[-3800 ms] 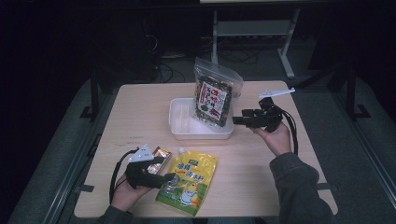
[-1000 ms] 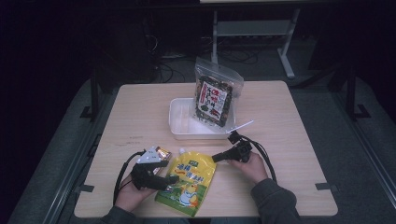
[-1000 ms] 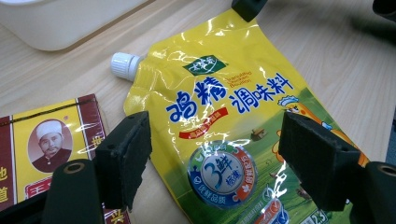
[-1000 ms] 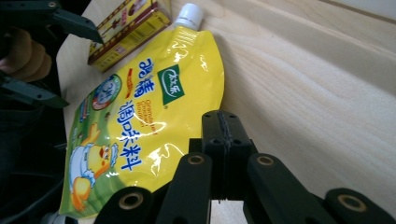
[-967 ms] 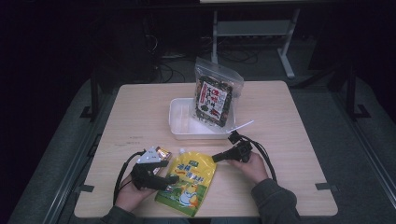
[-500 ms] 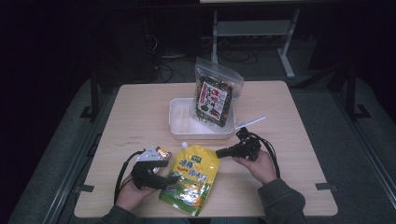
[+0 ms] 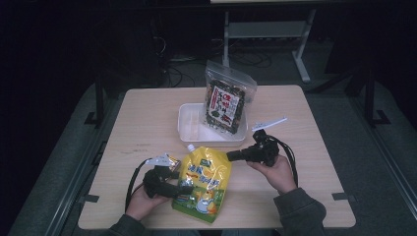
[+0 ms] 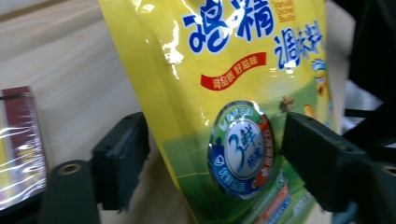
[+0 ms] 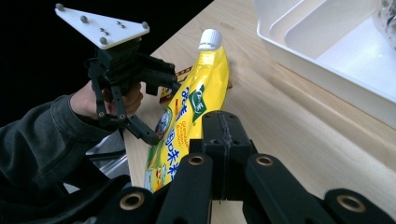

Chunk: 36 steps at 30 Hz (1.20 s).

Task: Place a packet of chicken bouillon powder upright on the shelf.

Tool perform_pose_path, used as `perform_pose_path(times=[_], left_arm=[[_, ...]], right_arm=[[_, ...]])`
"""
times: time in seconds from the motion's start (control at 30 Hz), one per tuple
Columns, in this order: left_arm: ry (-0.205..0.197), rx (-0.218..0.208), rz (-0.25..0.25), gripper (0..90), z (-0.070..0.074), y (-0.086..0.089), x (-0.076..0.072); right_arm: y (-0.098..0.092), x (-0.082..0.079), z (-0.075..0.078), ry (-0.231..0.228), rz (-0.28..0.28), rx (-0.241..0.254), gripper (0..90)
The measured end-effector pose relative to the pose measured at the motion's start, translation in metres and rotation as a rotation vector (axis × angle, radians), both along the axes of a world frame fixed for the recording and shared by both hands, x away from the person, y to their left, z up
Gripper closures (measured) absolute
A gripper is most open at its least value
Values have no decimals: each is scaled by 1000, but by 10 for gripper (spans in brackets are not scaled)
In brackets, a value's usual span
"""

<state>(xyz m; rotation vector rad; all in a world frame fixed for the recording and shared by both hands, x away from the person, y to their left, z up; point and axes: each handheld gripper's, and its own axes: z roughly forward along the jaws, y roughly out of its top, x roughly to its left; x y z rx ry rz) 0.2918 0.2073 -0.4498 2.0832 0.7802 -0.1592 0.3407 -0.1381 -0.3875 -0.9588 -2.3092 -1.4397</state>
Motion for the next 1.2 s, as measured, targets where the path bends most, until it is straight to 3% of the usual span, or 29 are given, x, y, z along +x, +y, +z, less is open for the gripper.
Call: perform_pose_path(times=[0.2,0.3,0.57,0.9,1.1,1.2], left_arm=[[43,-50,-6,398,1,3,4],[33,-74,-7,551,3,6,4],[44,-96,-38,749,3,3,4],[13,-106,-30,797,6,3,1],[2,-107,-29,796,8,2,0],[-1,-108,-30,796,8,2,-1]], right_arm=[[-2,0,2,-2,-3,28,895],[-6,0,4,-5,-11,59,896],[-5,0,4,-14,-14,57,896],[-13,2,3,-16,-38,73,882],[-11,5,-3,16,-37,55,676],[-9,6,-7,34,-23,56,651]])
